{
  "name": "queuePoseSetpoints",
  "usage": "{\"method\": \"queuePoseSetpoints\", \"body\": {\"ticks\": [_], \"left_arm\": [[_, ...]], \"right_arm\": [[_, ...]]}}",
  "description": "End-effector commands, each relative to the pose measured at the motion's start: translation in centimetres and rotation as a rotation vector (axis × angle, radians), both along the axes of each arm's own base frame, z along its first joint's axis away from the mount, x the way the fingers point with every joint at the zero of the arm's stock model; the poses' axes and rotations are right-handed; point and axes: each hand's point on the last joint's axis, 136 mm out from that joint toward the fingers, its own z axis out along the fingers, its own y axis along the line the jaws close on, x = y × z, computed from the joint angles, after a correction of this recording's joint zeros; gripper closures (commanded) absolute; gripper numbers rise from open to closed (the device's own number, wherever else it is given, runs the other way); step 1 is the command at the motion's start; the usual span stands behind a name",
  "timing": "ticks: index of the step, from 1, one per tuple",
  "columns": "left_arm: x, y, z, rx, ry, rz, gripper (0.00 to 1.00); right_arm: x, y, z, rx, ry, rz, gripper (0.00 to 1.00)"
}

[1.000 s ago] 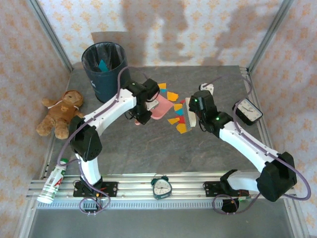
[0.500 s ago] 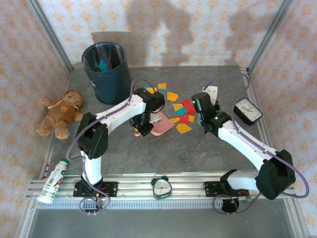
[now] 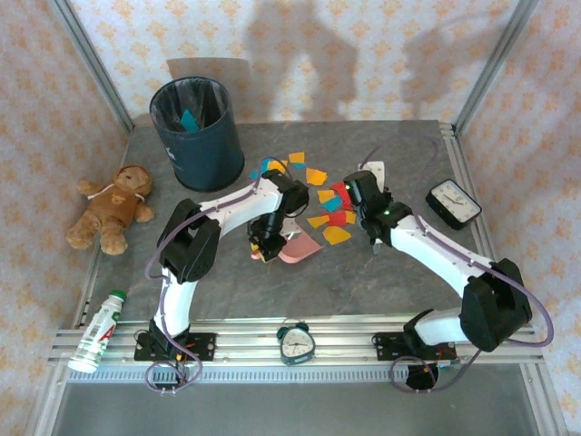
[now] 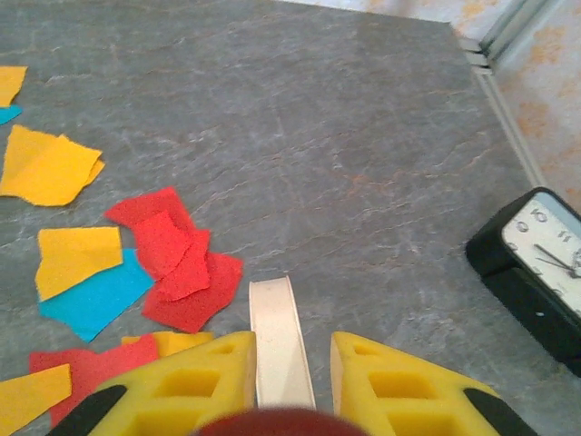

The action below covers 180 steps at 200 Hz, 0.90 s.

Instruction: Sweep away the paper scraps from the table

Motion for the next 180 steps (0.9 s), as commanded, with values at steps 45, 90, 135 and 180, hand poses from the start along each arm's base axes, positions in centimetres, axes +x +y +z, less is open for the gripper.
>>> {"method": "queuePoseSetpoints", "body": {"ticks": [45,90,135,180], "left_arm": [[0.1,-0.5,-0.1,0.045,0.034,-0.056,1.0],[0.7,-1.5,-0.4,0.049,0.035,-0.08,1.0],[1.6,-1.8,-0.7,0.068,0.028,-0.09,1.0],[2.0,-2.2,-1.0,0.068,0.029,-0.104,1.0]], "right_arm": [[0.8,3.4,-0.5,0.058,0.022,0.125,1.0],[0.7,5.7,-0.6,0.089,0.032,0.213,1.0],[0.5,7.5,-0.6,0.104,0.048,0.283,1.0],[0.3,9.1,0.2,0.186,0.033,0.342,1.0]]}}
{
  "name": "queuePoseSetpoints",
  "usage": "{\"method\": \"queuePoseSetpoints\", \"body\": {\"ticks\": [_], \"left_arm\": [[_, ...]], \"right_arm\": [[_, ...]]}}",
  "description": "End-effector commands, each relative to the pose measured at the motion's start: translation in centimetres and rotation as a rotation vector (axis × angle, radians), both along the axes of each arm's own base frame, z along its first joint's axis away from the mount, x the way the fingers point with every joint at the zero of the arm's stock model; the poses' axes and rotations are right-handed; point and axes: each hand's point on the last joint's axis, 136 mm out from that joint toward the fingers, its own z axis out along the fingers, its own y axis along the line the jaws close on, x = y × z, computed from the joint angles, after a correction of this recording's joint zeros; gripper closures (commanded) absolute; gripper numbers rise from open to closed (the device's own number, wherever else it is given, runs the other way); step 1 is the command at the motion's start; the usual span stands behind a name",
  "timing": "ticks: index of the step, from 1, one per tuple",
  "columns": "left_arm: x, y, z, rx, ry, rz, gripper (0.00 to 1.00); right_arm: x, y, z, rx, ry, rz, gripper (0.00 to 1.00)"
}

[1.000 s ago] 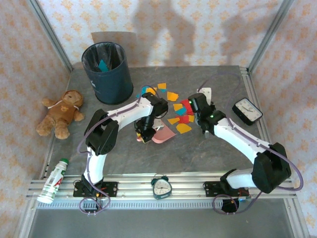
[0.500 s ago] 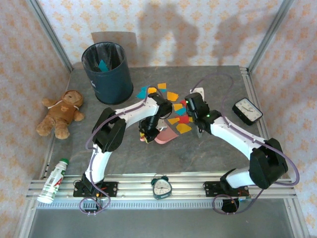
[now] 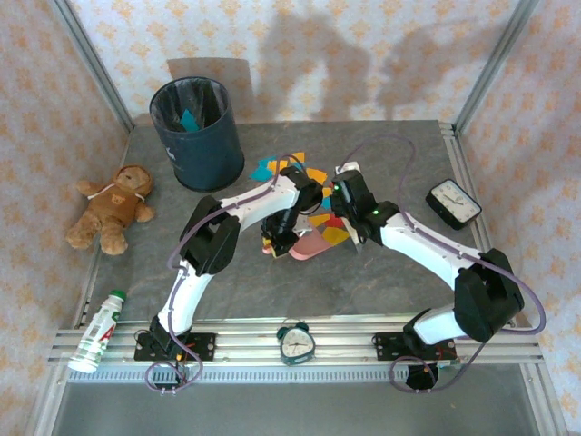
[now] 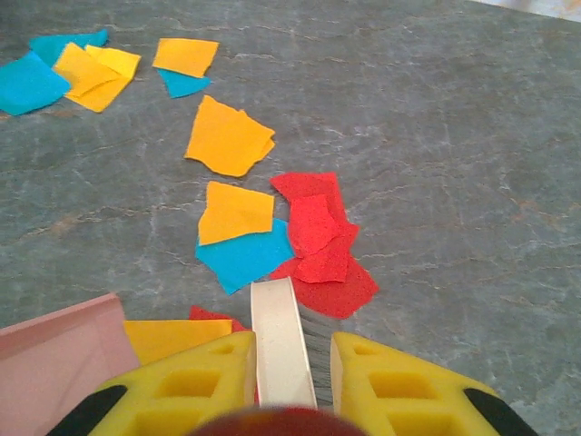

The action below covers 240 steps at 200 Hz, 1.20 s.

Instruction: Sweep away the paper scraps from the table

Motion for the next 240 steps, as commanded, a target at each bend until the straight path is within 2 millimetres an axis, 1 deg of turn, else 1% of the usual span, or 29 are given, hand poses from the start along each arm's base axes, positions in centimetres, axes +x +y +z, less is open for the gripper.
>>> {"method": "queuePoseSetpoints", "body": {"ticks": [1,54,85,116,135,148,171,195,211,240], "left_arm": [[-0.2,0.3,0.2,0.035,0.018,-0.046,1.0],[0.8,-0.4,0.2,0.003,-0.017,-0.055,1.0],[1.5,-0.3,0.3,0.014,-0.052,-0.063,1.0],[1.9,-0.3,0.4,0.012,-0.081,-0.068,1.0],[1.9,-0.1,0.6,0.021,-0.088,-0.074,1.0],[1.8,0.2,0.8,0.024,-0.088,-0.075,1.0],[1.3,0.7,1.0,0.024,-0.086,-0.077,1.0],[0.6,1.1,1.1,0.019,-0.074,-0.081,1.0],[0.6,1.3,1.0,0.022,-0.082,-0.072,1.0],[1.0,1.2,0.8,0.01,-0.097,-0.031,1.0]], "right_arm": [[0.0,1.9,1.5,0.084,-0.018,0.059,1.0],[-0.5,3.2,3.3,0.184,-0.045,0.109,1.0],[-1.0,3.0,4.2,0.197,-0.063,0.12,1.0],[-1.4,2.6,5.6,0.212,-0.099,0.117,1.0],[-1.3,1.5,6.5,0.201,-0.136,0.068,1.0],[-1.1,0.2,7.1,0.177,-0.17,0.006,1.0],[-0.5,-2.4,7.4,0.101,-0.216,-0.122,1.0],[0.2,-4.2,7.3,0.056,-0.234,-0.201,1.0],[0.9,-4.7,7.2,0.049,-0.235,-0.216,1.0],[2.1,-4.7,7.2,0.058,-0.235,-0.211,1.0]]}}
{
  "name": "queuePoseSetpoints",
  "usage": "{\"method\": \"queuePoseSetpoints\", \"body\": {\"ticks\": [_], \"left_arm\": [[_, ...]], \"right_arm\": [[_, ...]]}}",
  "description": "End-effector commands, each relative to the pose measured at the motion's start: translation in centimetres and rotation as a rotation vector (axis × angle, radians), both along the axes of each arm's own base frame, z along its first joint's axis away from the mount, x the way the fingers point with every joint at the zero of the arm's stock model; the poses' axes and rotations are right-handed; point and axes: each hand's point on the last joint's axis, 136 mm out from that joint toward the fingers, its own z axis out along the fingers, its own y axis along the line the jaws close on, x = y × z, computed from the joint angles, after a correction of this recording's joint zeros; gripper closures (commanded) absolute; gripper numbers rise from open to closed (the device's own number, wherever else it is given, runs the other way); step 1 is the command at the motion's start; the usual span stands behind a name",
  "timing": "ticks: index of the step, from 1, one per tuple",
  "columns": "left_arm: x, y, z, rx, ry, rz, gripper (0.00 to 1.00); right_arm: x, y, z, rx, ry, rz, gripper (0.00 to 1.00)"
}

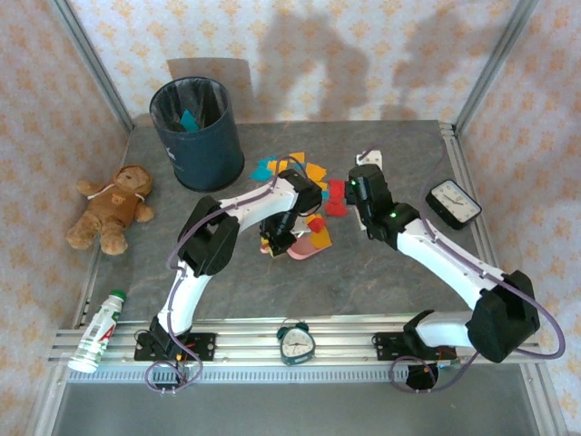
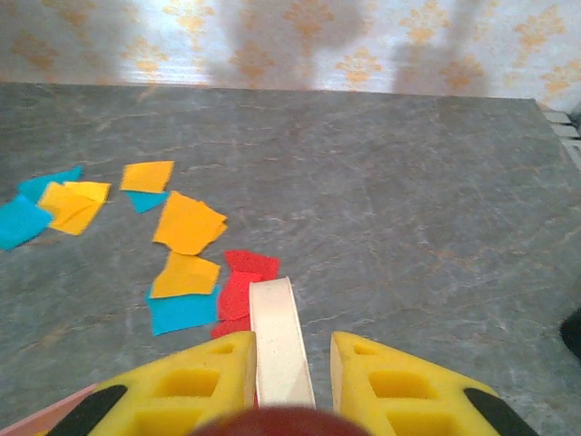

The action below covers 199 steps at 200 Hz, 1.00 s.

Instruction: Sweep away the paper scraps from the table

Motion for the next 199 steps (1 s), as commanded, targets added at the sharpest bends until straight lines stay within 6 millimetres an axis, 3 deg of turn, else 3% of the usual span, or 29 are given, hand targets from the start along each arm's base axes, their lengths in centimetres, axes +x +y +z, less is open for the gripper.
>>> {"method": "queuePoseSetpoints", "body": {"ticks": [1,63,110,157,199], "left_arm": [[0.4,0.5,1.3,-0.007,-0.046,0.012,1.0],[0.4,0.4,0.9,-0.004,-0.027,0.01,1.0],[1.1,-0.3,0.5,-0.038,-0.03,0.036,1.0],[2.3,-0.9,0.0,-0.061,-0.055,0.071,1.0],[3.3,-1.3,-0.3,-0.078,-0.074,0.101,1.0]], "right_arm": [[1.4,-0.7,1.3,0.002,-0.054,-0.048,1.0],[5.4,-1.1,0.8,-0.078,-0.112,-0.086,1.0],[7.8,2.3,-1.2,-0.108,-0.06,0.072,1.0],[7.0,6.7,-3.3,-0.059,0.052,0.321,1.0],[4.8,7.9,-3.4,-0.012,0.085,0.431,1.0]]}}
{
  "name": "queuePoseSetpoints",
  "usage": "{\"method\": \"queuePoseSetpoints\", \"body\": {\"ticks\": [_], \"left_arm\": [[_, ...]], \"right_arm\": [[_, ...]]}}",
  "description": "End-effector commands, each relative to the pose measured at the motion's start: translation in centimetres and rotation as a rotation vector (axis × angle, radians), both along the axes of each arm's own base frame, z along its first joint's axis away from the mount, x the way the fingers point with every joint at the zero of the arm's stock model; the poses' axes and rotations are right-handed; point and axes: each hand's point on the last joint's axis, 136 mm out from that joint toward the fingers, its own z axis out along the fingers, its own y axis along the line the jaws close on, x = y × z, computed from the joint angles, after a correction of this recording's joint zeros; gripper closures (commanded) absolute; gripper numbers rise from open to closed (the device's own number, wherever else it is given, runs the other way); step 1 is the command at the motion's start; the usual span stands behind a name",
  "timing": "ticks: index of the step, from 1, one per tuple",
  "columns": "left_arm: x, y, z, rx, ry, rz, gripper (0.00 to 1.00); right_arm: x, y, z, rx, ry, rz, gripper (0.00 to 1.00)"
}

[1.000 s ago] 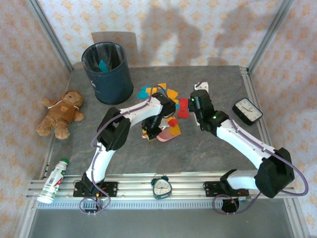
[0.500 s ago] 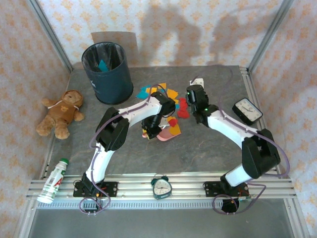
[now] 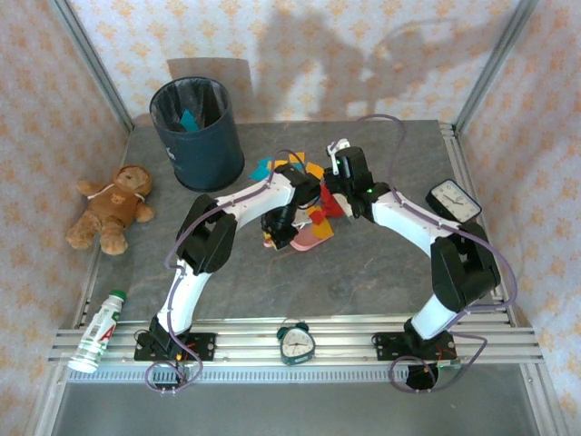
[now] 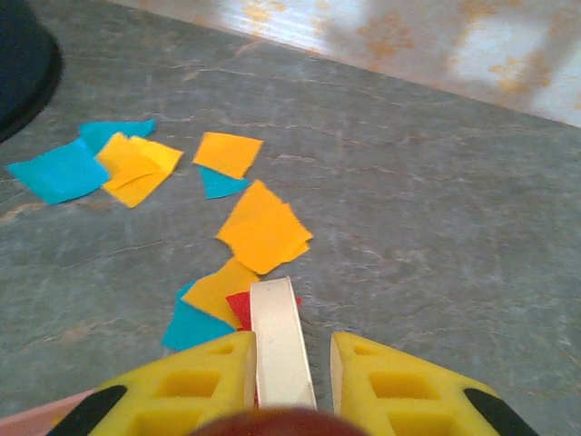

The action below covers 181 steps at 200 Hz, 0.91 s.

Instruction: Sweep away the paper scraps from the table

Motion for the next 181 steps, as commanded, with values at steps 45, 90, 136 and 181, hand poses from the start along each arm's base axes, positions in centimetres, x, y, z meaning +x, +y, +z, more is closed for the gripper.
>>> {"method": "queuePoseSetpoints", "body": {"ticks": [45,90,136,181], "left_arm": [[1.4,-0.4,-0.6,-0.006,-0.019,0.043,1.0],[1.3,-0.4,-0.6,-0.01,-0.024,0.052,1.0],[0.9,0.3,-0.4,-0.034,-0.035,0.093,1.0],[0.2,1.2,0.0,-0.068,-0.043,0.134,1.0]], "right_arm": [[-3.8,1.8,2.0,0.083,0.062,0.16,1.0],[-5.2,2.1,3.8,0.127,0.062,0.186,1.0],[-5.0,0.3,6.5,0.126,-0.02,0.087,1.0],[-4.2,-0.7,7.2,0.11,-0.063,0.025,1.0]]}}
